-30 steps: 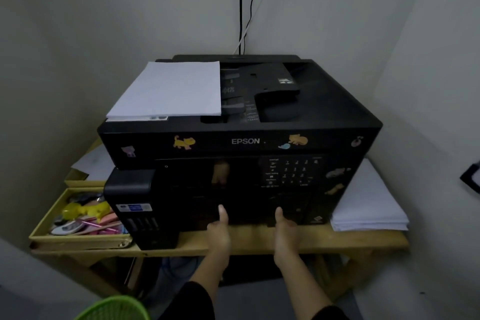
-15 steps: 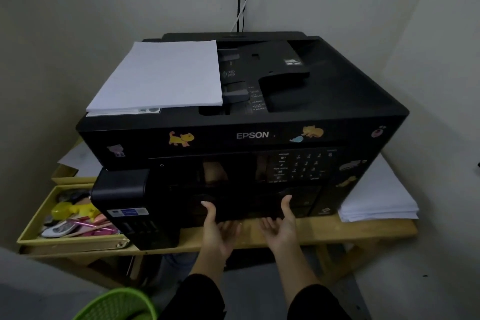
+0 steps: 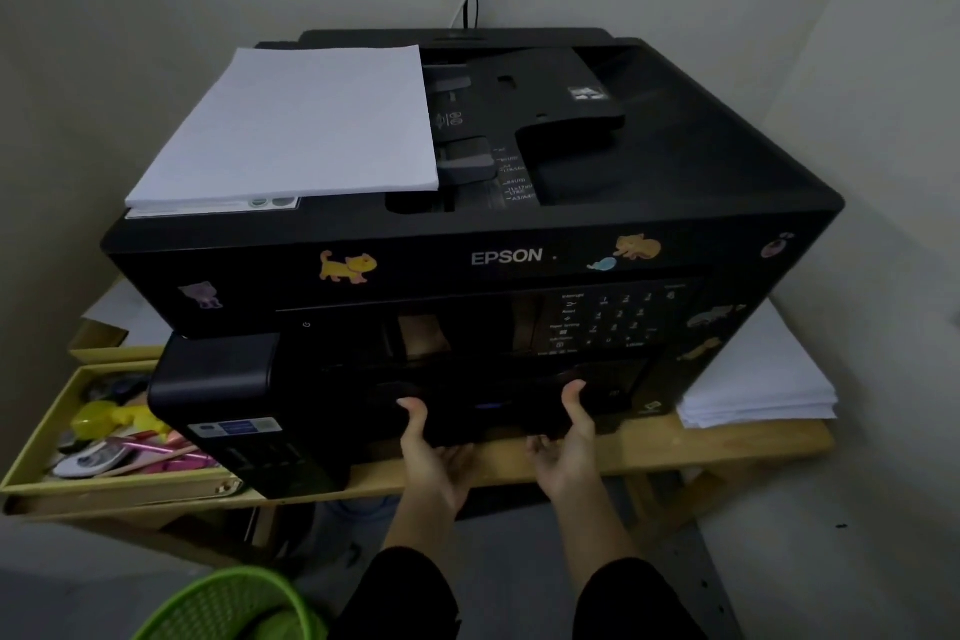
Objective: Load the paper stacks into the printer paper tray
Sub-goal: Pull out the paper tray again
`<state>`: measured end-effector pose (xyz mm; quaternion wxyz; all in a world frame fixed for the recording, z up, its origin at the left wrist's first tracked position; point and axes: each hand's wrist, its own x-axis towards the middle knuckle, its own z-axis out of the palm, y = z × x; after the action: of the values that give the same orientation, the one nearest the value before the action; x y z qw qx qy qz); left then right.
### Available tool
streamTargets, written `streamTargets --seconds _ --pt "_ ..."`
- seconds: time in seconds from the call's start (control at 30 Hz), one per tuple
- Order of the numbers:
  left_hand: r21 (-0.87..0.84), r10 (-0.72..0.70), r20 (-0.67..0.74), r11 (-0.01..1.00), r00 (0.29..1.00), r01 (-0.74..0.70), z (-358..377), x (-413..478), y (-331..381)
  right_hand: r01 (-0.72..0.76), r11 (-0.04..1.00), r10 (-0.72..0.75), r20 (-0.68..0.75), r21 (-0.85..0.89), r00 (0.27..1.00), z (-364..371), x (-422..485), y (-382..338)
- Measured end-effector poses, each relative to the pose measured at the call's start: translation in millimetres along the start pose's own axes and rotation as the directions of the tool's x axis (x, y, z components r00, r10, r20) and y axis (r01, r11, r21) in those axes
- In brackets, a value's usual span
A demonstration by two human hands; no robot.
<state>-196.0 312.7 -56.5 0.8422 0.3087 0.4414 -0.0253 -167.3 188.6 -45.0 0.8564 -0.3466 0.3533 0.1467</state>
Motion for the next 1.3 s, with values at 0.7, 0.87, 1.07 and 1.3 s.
streamTargets --seconds 0.7,0.87,1.07,1.3 --pt "0.982 0.602 0.061 -0.178 0.796 0.059 -2.1 -36.4 -25.0 0.089 -0.271 -0.631 0.247 -0.958 0.735 6.7 -25.3 45.0" --pt "0.942 0.511 0.203 -0.335 0.836 -0.024 -14.2 -27.7 -15.1 0.125 -0.510 -0.462 0.394 -0.851 0.795 -3.9 -19.1 34.1" --pt "0.913 0.444 0.257 -0.403 0.858 -0.065 -19.9 -28.5 -10.4 0.203 -0.567 -0.363 0.463 -0.798 0.808 -14.2 -16.7 26.2" --pt "0.891 0.462 0.270 -0.452 0.845 -0.038 -27.5 -34.1 -16.2 0.258 -0.605 -0.301 0.516 -0.754 0.802 -28.2 -21.1 22.8"
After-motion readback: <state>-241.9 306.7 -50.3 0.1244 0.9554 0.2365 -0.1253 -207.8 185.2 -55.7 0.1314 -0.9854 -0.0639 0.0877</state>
